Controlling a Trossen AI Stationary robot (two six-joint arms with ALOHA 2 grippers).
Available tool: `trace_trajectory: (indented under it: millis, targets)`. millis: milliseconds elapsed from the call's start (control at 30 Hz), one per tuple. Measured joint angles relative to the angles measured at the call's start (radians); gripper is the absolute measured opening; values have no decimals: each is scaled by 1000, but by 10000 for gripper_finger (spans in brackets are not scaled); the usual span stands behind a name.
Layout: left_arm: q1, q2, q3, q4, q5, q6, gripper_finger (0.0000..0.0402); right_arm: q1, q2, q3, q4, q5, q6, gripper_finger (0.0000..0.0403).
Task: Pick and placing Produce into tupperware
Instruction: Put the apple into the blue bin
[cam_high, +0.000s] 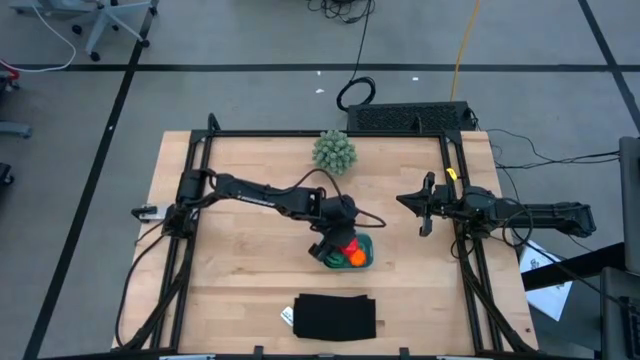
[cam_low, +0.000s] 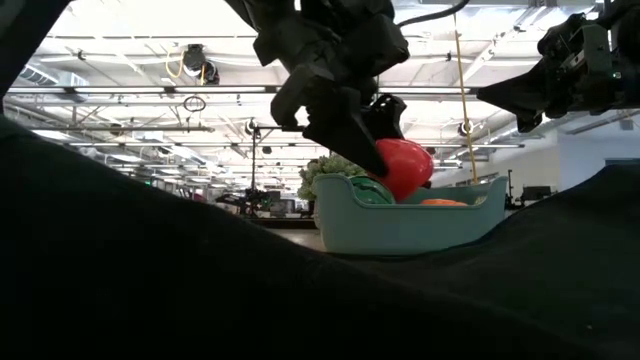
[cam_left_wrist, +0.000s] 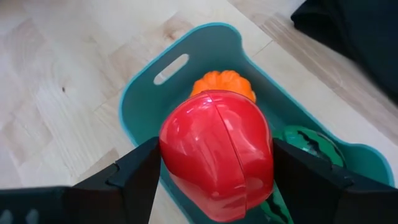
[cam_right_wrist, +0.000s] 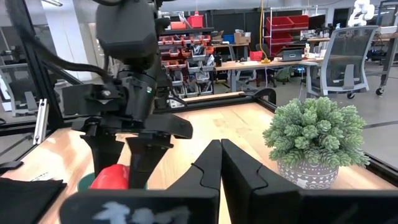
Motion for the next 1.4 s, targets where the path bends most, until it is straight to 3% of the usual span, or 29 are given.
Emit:
trace_trajectory:
  millis: [833, 1400]
  targets:
    - [10, -1, 0, 8, 23, -14, 273, 0, 0, 0, 3, 0, -15, 0]
    - [20, 59, 0, 32, -13, 102, 273, 0, 3, 0, 4, 0, -15, 0]
